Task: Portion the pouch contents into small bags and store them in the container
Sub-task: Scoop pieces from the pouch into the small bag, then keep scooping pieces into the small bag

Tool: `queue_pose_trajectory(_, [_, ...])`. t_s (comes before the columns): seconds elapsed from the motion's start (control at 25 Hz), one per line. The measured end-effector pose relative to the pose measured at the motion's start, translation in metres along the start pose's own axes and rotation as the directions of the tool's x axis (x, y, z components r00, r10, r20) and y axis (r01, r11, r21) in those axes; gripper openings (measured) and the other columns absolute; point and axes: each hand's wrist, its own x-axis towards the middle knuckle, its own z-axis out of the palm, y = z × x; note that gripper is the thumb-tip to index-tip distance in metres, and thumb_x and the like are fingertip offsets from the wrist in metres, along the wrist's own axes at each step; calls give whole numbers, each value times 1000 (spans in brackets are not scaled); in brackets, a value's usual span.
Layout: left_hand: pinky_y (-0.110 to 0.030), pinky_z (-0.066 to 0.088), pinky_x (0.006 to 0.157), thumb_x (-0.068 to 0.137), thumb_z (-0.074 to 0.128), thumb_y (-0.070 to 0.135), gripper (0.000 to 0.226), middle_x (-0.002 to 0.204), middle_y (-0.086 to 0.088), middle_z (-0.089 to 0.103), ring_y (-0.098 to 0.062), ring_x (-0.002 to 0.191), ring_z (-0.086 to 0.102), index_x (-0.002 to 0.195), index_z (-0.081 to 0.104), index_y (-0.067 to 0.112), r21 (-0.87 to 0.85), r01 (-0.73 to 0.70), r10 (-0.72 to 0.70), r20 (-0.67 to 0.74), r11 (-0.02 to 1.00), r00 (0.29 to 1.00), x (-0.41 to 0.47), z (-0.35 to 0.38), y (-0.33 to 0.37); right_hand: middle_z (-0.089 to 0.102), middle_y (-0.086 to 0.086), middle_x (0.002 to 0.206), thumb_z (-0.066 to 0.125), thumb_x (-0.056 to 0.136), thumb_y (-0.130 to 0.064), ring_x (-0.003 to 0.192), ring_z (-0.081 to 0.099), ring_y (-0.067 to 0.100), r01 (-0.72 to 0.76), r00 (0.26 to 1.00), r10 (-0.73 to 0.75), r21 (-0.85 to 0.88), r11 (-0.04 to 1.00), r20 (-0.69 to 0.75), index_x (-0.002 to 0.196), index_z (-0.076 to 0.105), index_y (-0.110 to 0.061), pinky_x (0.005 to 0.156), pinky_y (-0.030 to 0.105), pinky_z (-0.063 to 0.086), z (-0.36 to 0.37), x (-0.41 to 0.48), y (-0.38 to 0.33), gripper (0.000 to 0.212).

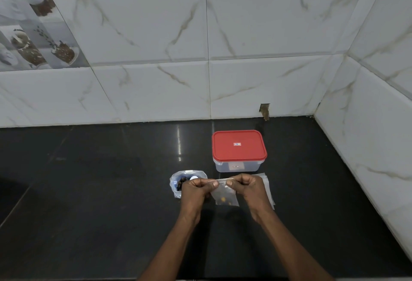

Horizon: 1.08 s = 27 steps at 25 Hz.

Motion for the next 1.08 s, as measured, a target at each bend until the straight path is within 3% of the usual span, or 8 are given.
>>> queue_pose_trajectory(0.2, [-30, 60, 73, 80, 77, -2, 6, 77, -11, 78, -19, 72, 73, 79, 79, 4, 19, -58, 58, -18, 998, 998, 1, 8, 7, 75, 4, 78, 65, 90, -10, 74, 67, 13, 11, 1000, -11, 20, 1000, -25, 85, 77, -10, 72, 32, 53, -2, -6, 8, 13])
queue_pose_trajectory(0.36, [-26, 58, 71, 83, 75, -3, 8, 82, -12, 79, -18, 74, 73, 88, 79, 0, 27, -50, 48, 61, 998, 997, 0, 9, 7, 63, 20, 69, 70, 83, -20, 69, 56, 23, 14, 984, 0, 75, 997, -177, 74, 70, 2, 67, 37, 46, -2, -4, 13, 24])
queue_pose_trajectory(0.52, [-30, 60, 68, 82, 76, -3, 4, 79, -15, 77, -22, 72, 71, 86, 77, -5, 12, 20, -20, 58, 1000, 998, 0, 7, 6, 73, 16, 76, 72, 83, -9, 71, 64, 22, 23, 980, -7, 80, 997, -200, 77, 76, -5, 70, 37, 53, -3, 0, 8, 8])
queue_pose_trajectory(0.64, [-34, 62, 70, 79, 80, 0, 7, 77, -19, 76, -25, 70, 70, 78, 75, -5, 39, 25, -27, 39, 999, 999, -1, 5, 8, 72, 17, 72, 72, 81, -5, 66, 62, 19, 32, 963, -13, 68, 997, -268, 72, 76, -5, 66, 37, 51, -1, 3, 10, 10])
queue_pose_trajectory(0.72, [-29, 57, 61, 81, 79, 0, 12, 65, -14, 72, -22, 61, 65, 70, 72, -2, 73, 10, -12, 25, 997, 1000, 0, 5, 9, 72, 11, 73, 71, 83, -6, 67, 62, 17, 38, 971, -20, 72, 997, -238, 77, 76, -5, 67, 34, 52, -2, 1, 11, 7])
queue_pose_trajectory(0.84, [-28, 52, 56, 83, 77, 1, 17, 59, -8, 66, -21, 57, 58, 68, 68, 2, 76, 16, -16, -4, 997, 1000, 3, 6, 11, 77, 2, 89, 69, 86, -5, 83, 72, 14, 27, 999, -27, 4, 1000, -45, 95, 74, -11, 77, 26, 58, -6, -6, 16, 12])
queue_pose_trajectory(0.96, [-38, 56, 66, 80, 81, 4, 11, 70, -10, 72, -29, 69, 65, 76, 70, 3, 90, -18, 16, 22, 996, 1000, 5, 7, 12, 73, 0, 79, 63, 90, -5, 73, 68, 15, 1, 999, -9, -177, 984, -39, 83, 70, -14, 71, 30, 56, -5, -7, 34, 14])
queue_pose_trajectory(1.08, [-43, 60, 82, 74, 85, 24, 31, 86, -2, 77, -26, 87, 74, 99, 70, 13, 203, -100, 120, -91, 974, 989, 6, 5, 15, 59, -2, 62, 62, 90, -8, 61, 52, 12, -59, 989, 29, -204, 977, -148, 71, 62, -12, 59, 33, 45, 0, 3, 54, 19])
